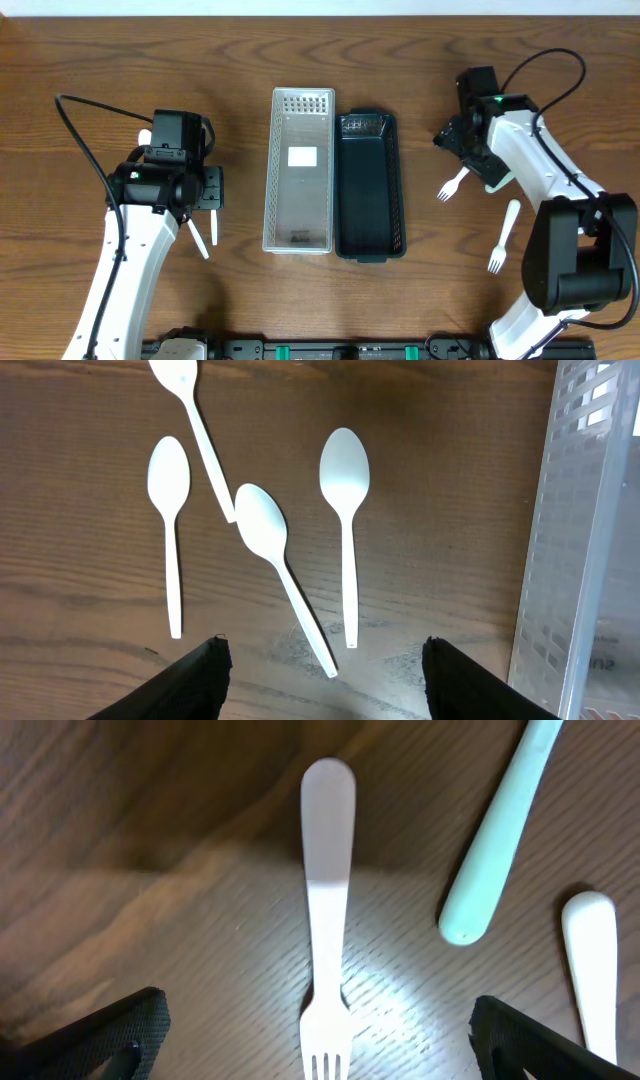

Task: Pack container
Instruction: 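Move the right gripper over the white fork and grasp it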

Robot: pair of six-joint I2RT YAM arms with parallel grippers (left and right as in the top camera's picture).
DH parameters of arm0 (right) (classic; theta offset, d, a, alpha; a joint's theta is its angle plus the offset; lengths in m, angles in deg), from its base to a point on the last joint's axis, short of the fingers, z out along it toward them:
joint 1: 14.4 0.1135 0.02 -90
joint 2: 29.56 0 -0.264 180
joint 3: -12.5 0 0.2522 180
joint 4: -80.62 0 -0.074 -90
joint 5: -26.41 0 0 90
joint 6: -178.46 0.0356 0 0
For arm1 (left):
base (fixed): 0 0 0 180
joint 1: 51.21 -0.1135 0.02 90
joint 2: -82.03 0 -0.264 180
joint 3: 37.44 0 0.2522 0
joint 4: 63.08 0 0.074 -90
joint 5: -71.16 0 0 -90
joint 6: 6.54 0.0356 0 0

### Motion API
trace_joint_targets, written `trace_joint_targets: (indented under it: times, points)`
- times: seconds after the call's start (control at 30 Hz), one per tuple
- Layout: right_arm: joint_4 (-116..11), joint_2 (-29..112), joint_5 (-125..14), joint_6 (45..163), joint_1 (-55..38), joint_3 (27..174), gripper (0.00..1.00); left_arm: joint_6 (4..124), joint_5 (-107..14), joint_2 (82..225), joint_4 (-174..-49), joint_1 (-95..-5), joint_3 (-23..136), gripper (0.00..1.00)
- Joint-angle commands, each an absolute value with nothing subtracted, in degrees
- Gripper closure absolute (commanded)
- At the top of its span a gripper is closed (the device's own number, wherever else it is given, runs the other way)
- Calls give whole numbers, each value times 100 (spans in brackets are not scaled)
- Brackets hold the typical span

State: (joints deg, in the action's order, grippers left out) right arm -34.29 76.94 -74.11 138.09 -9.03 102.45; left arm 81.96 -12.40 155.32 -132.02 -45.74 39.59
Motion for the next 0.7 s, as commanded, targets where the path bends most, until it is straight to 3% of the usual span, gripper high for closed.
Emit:
trace_joint_targets:
  times: [0.0, 0.67]
  points:
    - [-3534, 7761, -7260, 13590, -1111, 10212, 1, 8207, -1192, 15572, -13232, -4582, 4031, 36]
    - [-3726, 8542, -6917, 13195, -1246, 10210, 1, 8207, -1192, 15572, -13232, -4582, 4031, 35]
